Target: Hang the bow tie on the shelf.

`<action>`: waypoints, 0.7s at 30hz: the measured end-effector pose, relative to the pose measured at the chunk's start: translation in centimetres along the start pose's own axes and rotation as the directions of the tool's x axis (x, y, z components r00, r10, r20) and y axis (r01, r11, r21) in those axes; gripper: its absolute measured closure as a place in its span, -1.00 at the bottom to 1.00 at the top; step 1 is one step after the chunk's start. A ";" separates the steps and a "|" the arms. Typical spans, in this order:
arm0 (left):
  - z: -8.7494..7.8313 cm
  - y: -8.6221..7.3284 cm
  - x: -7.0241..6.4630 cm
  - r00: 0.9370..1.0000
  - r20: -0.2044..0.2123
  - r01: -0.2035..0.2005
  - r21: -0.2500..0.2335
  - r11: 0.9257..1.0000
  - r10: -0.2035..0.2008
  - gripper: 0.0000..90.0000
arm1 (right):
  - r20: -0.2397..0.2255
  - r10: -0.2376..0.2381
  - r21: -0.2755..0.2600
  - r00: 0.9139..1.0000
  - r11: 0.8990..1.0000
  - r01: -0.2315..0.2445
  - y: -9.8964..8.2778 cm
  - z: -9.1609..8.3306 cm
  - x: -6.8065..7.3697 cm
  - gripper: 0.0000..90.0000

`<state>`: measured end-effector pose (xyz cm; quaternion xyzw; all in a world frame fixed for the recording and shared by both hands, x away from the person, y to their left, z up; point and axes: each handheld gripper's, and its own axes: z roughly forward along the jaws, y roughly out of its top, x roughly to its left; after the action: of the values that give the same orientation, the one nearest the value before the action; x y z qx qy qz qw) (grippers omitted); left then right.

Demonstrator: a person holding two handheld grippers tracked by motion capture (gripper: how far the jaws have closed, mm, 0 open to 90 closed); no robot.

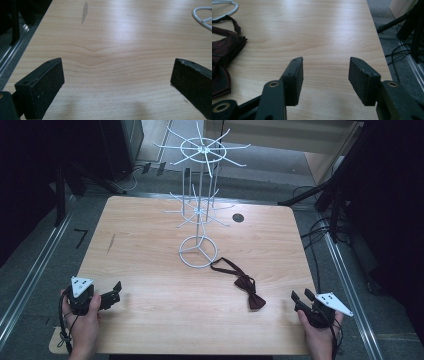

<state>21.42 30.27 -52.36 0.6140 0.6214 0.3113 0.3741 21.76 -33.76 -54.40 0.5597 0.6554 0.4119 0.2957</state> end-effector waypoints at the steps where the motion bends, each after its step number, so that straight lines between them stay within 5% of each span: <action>1: 0.0 0.0 0.0 1.000 0.000 0.000 0.000 1.000 0.000 -1.00 | 0.000 0.000 0.000 1.000 1.000 0.000 0.0 0.0 0.0 0.09; 5: 0.1 0.1 0.1 1.000 -0.016 0.002 -0.003 1.000 -0.002 -1.00 | -0.037 -0.001 0.030 0.999 1.000 0.002 0.7 0.0 0.7 0.20; 8: 0.2 0.1 -0.1 1.000 -0.019 -0.017 0.000 1.000 0.017 -1.00 | -0.046 -0.046 0.043 0.998 0.998 0.048 1.5 0.1 1.8 0.20; 13: 0.2 0.2 0.0 1.000 -0.005 -0.018 -0.001 1.000 0.018 -1.00 | -0.090 -0.122 0.057 0.988 0.990 0.128 3.1 0.3 4.6 0.16; 21: 0.0 0.0 0.1 1.000 0.003 -0.008 0.001 1.000 0.008 -1.00 | -0.152 -0.161 0.122 0.975 0.976 0.181 5.5 1.8 7.9 0.10</action>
<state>21.44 30.38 -52.34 0.6173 0.6184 0.3114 0.3735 24.45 -25.43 -49.92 0.4893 0.7470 0.3780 0.2444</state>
